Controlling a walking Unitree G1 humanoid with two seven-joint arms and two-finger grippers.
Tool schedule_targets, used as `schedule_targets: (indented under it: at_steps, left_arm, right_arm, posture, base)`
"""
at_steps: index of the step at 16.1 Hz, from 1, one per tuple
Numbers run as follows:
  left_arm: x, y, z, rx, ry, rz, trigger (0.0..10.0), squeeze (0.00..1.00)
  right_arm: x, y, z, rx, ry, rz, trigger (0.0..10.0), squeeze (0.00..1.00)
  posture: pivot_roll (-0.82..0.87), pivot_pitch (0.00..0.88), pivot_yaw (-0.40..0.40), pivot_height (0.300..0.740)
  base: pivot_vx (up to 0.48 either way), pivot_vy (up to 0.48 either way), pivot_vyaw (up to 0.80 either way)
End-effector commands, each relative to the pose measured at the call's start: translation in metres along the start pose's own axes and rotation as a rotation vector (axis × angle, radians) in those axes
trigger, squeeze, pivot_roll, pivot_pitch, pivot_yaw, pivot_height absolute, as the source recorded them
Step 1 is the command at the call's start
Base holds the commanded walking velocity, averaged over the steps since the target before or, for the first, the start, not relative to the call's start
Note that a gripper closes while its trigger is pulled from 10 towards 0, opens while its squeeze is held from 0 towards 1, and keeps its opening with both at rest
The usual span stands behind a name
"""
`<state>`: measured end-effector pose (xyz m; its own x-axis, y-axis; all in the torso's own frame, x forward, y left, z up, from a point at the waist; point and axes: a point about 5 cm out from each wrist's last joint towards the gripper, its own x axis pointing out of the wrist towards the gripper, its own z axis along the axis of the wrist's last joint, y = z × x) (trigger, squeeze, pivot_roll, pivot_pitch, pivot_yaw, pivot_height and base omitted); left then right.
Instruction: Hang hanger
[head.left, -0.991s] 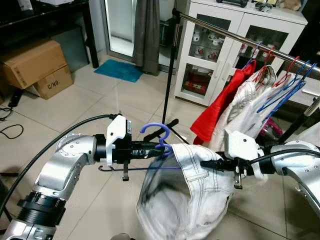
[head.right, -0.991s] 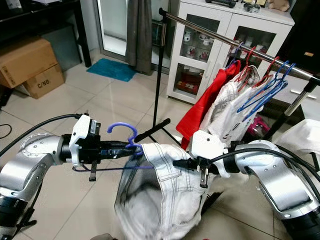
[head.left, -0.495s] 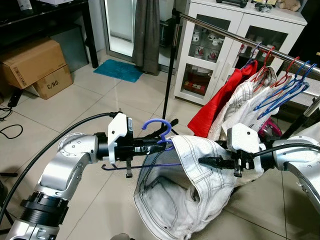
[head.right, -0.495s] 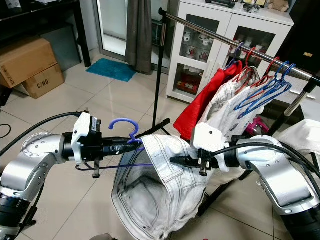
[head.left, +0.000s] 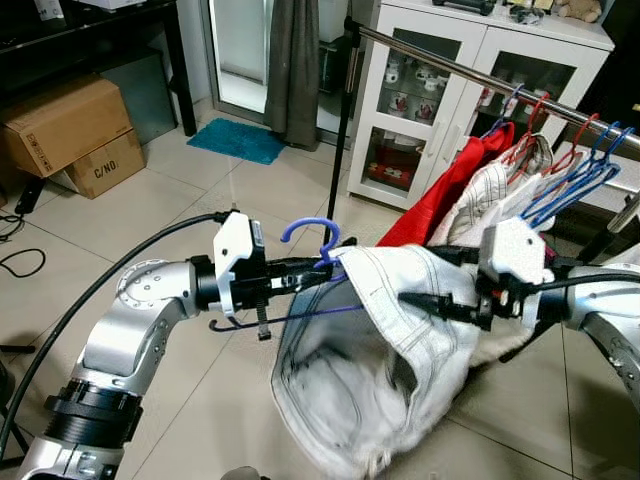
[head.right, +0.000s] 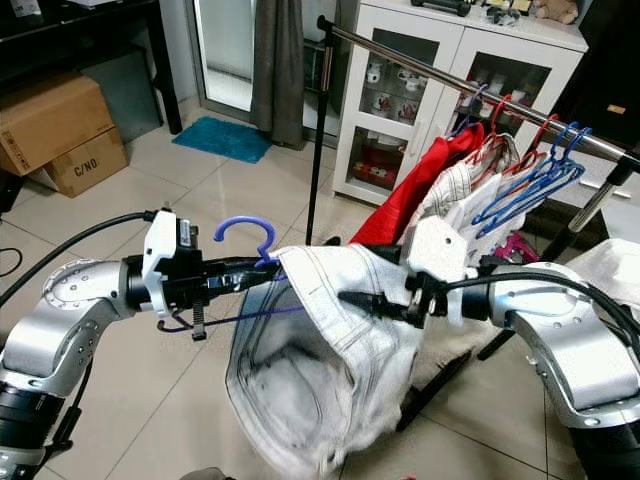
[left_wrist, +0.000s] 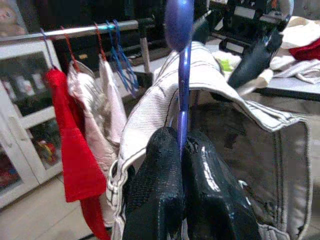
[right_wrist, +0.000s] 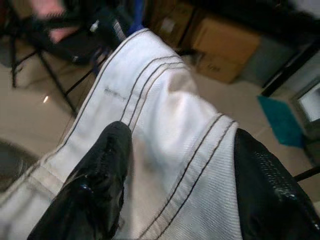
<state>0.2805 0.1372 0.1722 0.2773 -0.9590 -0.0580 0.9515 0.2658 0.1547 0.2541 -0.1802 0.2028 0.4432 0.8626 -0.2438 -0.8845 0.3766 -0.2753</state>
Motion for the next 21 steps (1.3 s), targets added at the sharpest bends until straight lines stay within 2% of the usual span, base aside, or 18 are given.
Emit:
schedule_targets:
  at_steps: [1, 8, 13, 14, 16, 18, 19, 21]
  left_arm:
    - [0.0, 0.001, 0.005, 0.029, -0.019, 0.037, 0.0, 0.0]
    - [0.003, 0.003, 0.006, 0.049, -0.037, 0.077, 0.0, 0.0]
    - [0.001, 0.006, 0.008, 0.065, -0.06, 0.12, 0.0, 0.0]
    - [0.0, 0.01, 0.01, 0.08, -0.068, 0.164, 0.0, 0.0]
    - [0.002, 0.014, 0.012, 0.096, -0.09, 0.209, 0.0, 0.0]
    - [0.006, 0.013, 0.013, 0.09, -0.105, 0.205, 0.0, 0.0]
    - [0.012, 0.013, 0.015, 0.091, -0.126, 0.211, 0.0, 0.0]
    - [0.016, 0.012, 0.016, 0.09, -0.142, 0.211, 0.0, 0.0]
  right_arm:
    - [-0.005, -0.001, 0.011, -0.022, -0.055, -0.03, 10.0, 1.0]
    - [-0.004, 0.0, 0.015, -0.011, -0.112, -0.114, 10.0, 1.0]
    - [0.0, 0.014, 0.0, 0.057, -0.065, -0.212, 10.0, 1.0]
    - [0.001, 0.023, -0.004, 0.094, -0.06, -0.223, 10.0, 1.0]
    - [0.01, 0.036, -0.015, 0.171, -0.021, -0.273, 10.0, 1.0]
    - [0.018, 0.039, -0.02, 0.197, 0.012, -0.33, 10.0, 1.0]
    - [0.033, 0.048, -0.019, 0.249, 0.007, -0.329, 10.0, 0.0]
    - [0.041, 0.048, -0.022, 0.272, 0.033, -0.374, 10.0, 0.0]
  posture:
    - [0.03, 0.0, -0.07, 0.74]
    - [0.03, 0.0, -0.073, 0.74]
    - [0.03, 0.0, -0.076, 0.74]
    - [0.03, 0.0, -0.073, 0.74]
    - [0.02, 0.0, -0.067, 0.74]
    - [0.02, 0.0, -0.065, 0.74]
    - [0.02, 0.0, -0.064, 0.74]
    - [0.02, 0.0, -0.064, 0.74]
  base:
    - [0.0, 0.0, 0.0]
    - [0.0, 0.0, 0.0]
    - [0.0, 0.0, 0.0]
    - [0.0, 0.0, 0.0]
    - [0.0, 0.0, 0.0]
    - [0.0, 0.0, 0.0]
    - [0.0, 0.0, 0.0]
    - [0.0, 0.0, 0.0]
